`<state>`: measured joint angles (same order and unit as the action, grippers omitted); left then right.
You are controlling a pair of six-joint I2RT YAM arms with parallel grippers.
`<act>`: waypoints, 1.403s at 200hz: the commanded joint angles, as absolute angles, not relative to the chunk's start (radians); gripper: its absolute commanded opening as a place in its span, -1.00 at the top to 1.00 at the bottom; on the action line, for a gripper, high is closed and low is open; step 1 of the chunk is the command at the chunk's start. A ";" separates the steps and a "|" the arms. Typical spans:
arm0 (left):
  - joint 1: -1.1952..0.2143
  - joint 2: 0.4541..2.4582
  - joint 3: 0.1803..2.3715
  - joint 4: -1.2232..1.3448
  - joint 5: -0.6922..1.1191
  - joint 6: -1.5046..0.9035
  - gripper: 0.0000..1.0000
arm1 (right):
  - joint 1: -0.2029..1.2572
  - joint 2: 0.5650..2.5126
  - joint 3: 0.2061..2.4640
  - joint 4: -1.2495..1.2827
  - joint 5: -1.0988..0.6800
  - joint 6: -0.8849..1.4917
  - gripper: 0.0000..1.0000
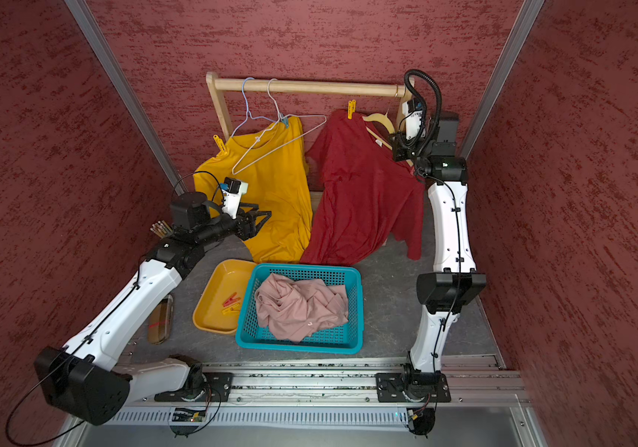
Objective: Remove the clothespins securing t-shirts to the hanger
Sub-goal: Pick up the hanger from the clothes rail.
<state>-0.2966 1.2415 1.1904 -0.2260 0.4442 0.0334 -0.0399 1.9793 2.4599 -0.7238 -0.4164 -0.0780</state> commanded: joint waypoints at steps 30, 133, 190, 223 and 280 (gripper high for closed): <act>-0.289 1.217 1.176 -0.224 0.446 0.040 -0.15 | -0.031 1.968 2.457 -0.731 -0.479 -0.050 0.87; -0.285 1.216 1.164 -0.225 0.439 0.046 -0.16 | -0.030 2.028 2.456 -0.729 -0.500 -0.044 0.54; -0.282 1.218 1.161 -0.222 0.438 0.046 -0.16 | -0.029 2.001 2.458 -0.691 -0.498 -0.051 0.96; -0.280 1.220 1.160 -0.219 0.442 0.045 -0.16 | -0.031 1.961 2.458 -0.662 -0.530 -0.074 1.00; -0.280 1.214 1.157 -0.215 0.444 0.042 -0.16 | -0.031 1.906 2.457 -0.581 -0.556 -0.068 1.00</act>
